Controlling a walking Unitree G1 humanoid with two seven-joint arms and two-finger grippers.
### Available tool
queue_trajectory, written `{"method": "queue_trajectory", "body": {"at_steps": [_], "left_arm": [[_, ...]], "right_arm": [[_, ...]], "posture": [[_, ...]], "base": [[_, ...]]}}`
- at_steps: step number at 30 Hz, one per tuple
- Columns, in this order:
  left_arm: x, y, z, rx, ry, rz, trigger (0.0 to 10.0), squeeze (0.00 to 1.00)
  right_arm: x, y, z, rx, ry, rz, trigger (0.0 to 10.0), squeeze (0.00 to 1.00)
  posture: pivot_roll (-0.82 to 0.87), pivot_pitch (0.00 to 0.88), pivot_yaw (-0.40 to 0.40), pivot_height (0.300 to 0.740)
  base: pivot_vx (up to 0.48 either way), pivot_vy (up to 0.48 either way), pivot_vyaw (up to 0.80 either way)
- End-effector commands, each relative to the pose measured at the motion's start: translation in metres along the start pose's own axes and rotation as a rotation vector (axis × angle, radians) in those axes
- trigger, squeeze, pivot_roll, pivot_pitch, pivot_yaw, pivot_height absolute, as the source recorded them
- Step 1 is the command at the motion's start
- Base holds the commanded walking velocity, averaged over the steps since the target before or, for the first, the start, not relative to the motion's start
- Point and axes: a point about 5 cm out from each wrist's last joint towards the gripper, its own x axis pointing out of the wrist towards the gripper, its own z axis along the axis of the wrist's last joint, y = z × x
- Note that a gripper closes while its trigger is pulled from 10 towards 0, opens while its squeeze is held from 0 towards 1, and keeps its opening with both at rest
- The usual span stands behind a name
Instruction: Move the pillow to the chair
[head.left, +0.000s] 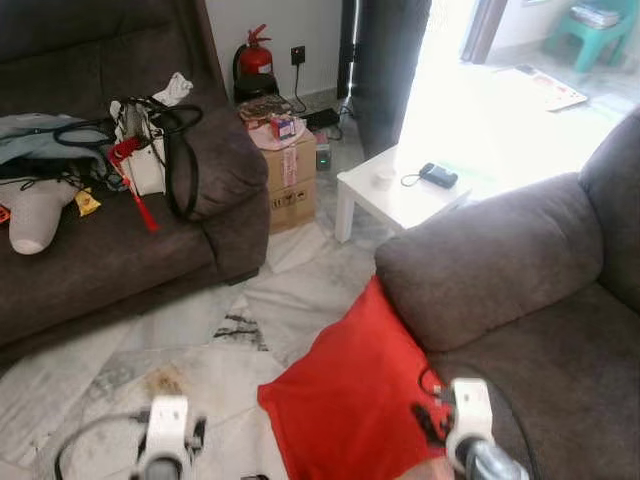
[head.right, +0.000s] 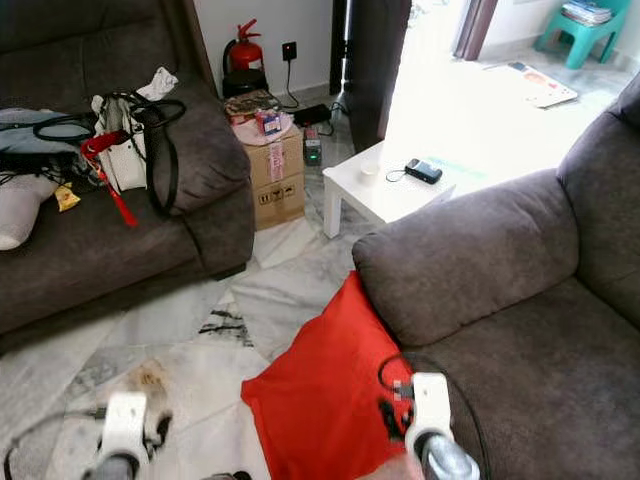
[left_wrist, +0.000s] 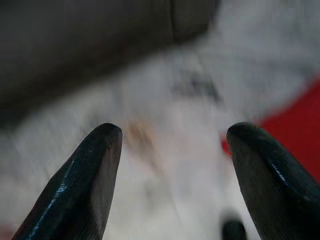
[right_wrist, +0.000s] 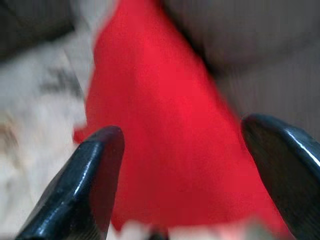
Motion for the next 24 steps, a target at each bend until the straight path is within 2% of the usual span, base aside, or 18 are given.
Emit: {"method": "queue_trajectory", "body": {"at_steps": [1, 3, 4, 8, 10, 11, 12, 16, 19, 24], "left_arm": [[0.003, 0.001, 0.018, 0.03, -0.112, 0.0, 10.0, 0.0], [0.007, 0.003, 0.038, 0.022, -0.217, 0.007, 10.0, 0.0], [0.008, 0.005, 0.055, 0.023, -0.306, 0.021, 10.0, 0.0], [0.005, 0.005, 0.072, 0.034, -0.392, 0.024, 10.0, 0.0], [0.001, 0.0, 0.082, 0.032, -0.445, 0.009, 10.0, 0.0], [0.001, 0.0, 0.082, 0.032, -0.445, 0.009, 10.0, 0.0], [-0.003, -0.005, 0.091, 0.021, -0.485, -0.009, 10.0, 0.0], [-0.008, -0.007, 0.106, -0.009, -0.527, -0.007, 10.0, 0.0], [-0.005, -0.003, 0.11, -0.036, -0.528, 0.013, 10.0, 0.0], [0.001, -0.002, 0.122, -0.005, -0.536, -0.022, 10.0, 0.0]], "right_arm": [[0.004, 0.001, 0.017, 0.034, -0.096, 0.007, 10.0, 0.0], [0.008, 0.004, 0.037, 0.044, -0.188, 0.023, 10.0, 0.0], [0.01, 0.008, 0.054, 0.032, -0.272, 0.049, 10.0, 0.0], [0.01, 0.012, 0.07, 0.028, -0.366, 0.073, 10.0, 0.0], [0.008, 0.012, 0.086, 0.043, -0.46, 0.073, 10.0, 0.0], [0.008, 0.012, 0.086, 0.043, -0.46, 0.073, 10.0, 0.0], [0.004, 0.011, 0.097, 0.058, -0.541, 0.063, 10.0, 0.0], [-0.005, 0.011, 0.113, 0.063, -0.663, 0.047, 10.0, 0.0], [-0.008, 0.013, 0.117, 0.056, -0.688, 0.043, 10.0, 0.0], [-0.009, 0.018, 0.118, 0.068, -0.694, 0.036, 10.0, 0.0]], "posture": [[0.08, 0.143, -0.006, 0.74], [0.08, 0.138, -0.003, 0.74], [0.08, 0.133, -0.004, 0.74], [0.08, 0.123, -0.007, 0.74], [0.09, 0.107, -0.008, 0.74], [0.09, 0.107, -0.008, 0.74], [0.09, 0.099, -0.006, 0.74], [0.09, 0.075, 0.004, 0.74], [0.08, 0.048, 0.016, 0.74], [0.07, 0.0, 0.038, 0.74]], "base": [[0.0, 0.0, 0.0], [0.0, 0.0, 0.0], [0.0, 0.0, 0.0], [0.0, 0.0, 0.0], [0.0, 0.0, 0.0], [0.0, 0.0, 0.0], [0.0, 0.0, 0.0], [0.0, 0.0, 0.0], [0.0, 0.0, 0.0], [0.0, 0.0, 0.0]]}}
